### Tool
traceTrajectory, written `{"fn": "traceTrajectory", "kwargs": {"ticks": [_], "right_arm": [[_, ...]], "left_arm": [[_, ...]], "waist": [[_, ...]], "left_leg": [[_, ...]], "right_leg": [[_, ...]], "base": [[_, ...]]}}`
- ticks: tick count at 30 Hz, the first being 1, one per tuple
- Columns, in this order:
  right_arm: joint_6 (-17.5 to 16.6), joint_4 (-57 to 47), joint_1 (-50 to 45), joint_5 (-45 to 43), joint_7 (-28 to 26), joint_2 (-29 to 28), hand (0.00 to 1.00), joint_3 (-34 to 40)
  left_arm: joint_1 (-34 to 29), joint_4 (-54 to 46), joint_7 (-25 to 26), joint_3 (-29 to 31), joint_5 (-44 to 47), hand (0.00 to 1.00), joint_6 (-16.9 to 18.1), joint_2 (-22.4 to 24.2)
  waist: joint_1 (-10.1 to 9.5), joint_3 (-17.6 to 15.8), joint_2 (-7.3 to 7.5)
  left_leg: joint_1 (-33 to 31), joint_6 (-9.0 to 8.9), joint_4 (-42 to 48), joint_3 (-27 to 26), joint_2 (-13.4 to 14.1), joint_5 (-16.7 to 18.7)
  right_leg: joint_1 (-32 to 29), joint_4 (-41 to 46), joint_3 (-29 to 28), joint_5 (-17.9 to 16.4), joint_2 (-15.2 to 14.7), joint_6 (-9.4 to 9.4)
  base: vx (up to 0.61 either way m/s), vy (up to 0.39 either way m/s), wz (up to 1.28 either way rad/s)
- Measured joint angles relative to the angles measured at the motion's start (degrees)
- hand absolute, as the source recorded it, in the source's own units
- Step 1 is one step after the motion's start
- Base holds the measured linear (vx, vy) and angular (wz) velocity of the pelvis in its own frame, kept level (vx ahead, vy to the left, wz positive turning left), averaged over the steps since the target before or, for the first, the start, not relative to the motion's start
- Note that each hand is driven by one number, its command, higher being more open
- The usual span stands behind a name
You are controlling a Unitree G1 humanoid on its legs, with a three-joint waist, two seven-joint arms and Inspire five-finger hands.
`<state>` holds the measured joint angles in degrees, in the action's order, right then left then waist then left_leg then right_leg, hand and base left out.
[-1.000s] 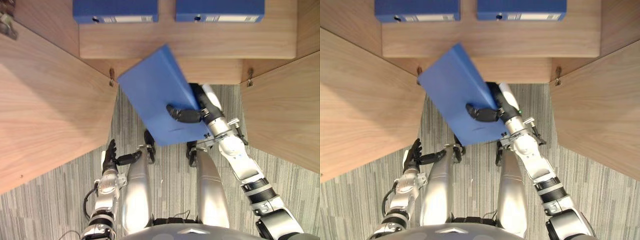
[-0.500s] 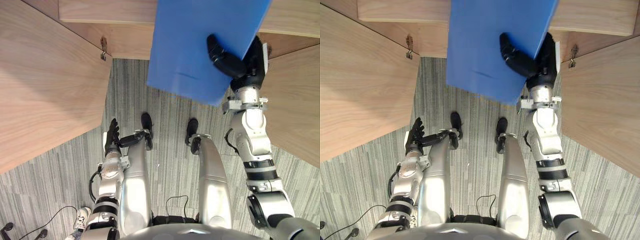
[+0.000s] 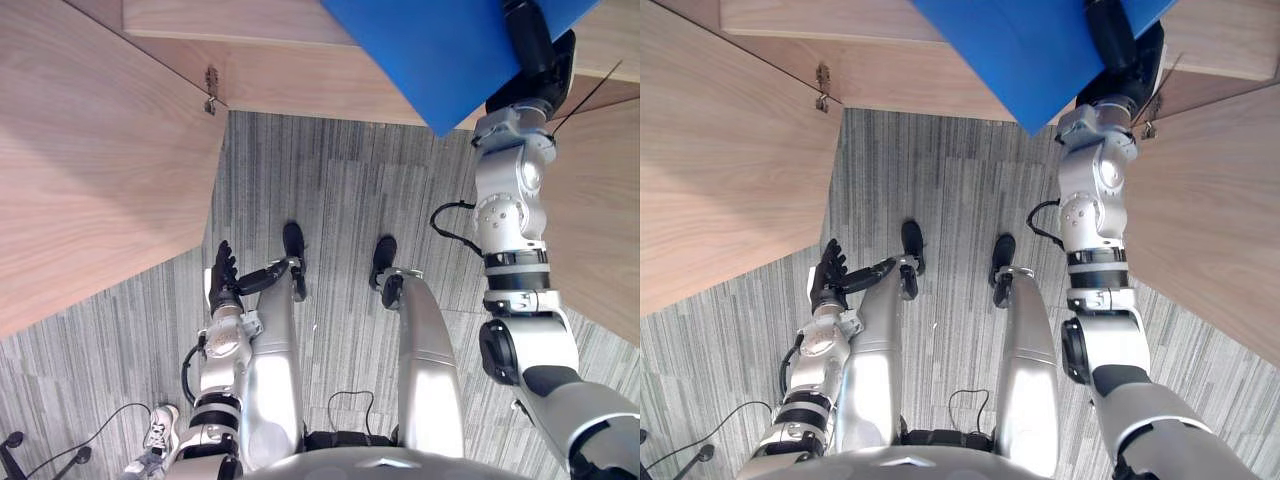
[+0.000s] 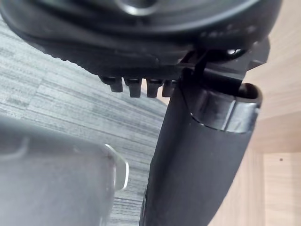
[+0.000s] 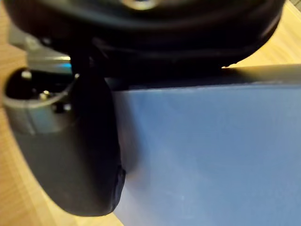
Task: Walk over to the cabinet, pick up the folder, carry it to the office cabinet, place the folder inside the office cabinet, then close the office cabinet door
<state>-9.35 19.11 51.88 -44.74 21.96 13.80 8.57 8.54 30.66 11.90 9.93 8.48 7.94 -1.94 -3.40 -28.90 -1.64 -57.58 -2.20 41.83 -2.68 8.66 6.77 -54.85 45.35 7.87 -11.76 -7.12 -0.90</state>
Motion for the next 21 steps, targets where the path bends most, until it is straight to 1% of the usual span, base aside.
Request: {"fn": "traceTrajectory", "kwargs": {"ticks": [6,7,11,13,21], "right_arm": [[-0.75,4.50,8.71,-7.73,4.08,-0.48,0.00,2.11],[-0.79,4.58,9.35,-8.12,4.42,-0.48,1.00,2.21],[-1.22,7.62,12.88,-10.33,7.23,-1.54,1.00,4.99],[-1.71,8.12,13.71,-11.61,7.83,-2.18,1.00,6.19],[-3.38,9.39,15.93,-11.73,10.10,-2.50,1.00,6.85]], "left_arm": [[-0.10,0.11,1.81,-0.30,1.07,1.00,-0.52,0.98],[-0.09,0.15,1.94,-0.39,1.07,1.00,-0.52,1.13],[-0.02,1.32,3.36,-0.84,1.08,1.00,-0.55,1.78],[0.07,1.76,3.98,-1.01,1.09,1.00,-0.54,1.96],[1.85,3.39,5.02,-2.50,1.13,1.00,-0.67,2.93]], "waist": [[0.06,0.31,0.03],[0.06,0.32,0.03],[-0.01,0.67,0.02],[-0.05,1.04,0.00],[-0.03,1.33,-0.31]], "left_leg": [[1.92,0.11,-3.21,-0.14,-0.67,-1.06],[2.05,0.08,-3.53,-0.18,-0.74,-1.18],[3.75,-0.22,-5.67,-0.28,-0.98,-1.79],[3.88,-0.29,-6.06,-0.48,-1.02,-1.85],[5.47,-0.42,-8.20,-0.67,-1.15,-2.92]], "right_leg": [[2.15,-2.74,0.87,0.52,-0.57,0.29],[2.26,-2.97,0.93,0.57,-0.64,0.28],[4.18,-5.00,1.58,1.01,-0.85,0.17],[4.22,-5.29,1.62,1.02,-0.95,0.17],[5.84,-6.67,2.35,1.26,-1.00,0.41]], "base": [[0.05,0.023,0.09],[0.09,0.029,0.06],[0.08,0.026,0.06],[0.05,0.024,0.02],[0.01,0.008,0.03]]}}
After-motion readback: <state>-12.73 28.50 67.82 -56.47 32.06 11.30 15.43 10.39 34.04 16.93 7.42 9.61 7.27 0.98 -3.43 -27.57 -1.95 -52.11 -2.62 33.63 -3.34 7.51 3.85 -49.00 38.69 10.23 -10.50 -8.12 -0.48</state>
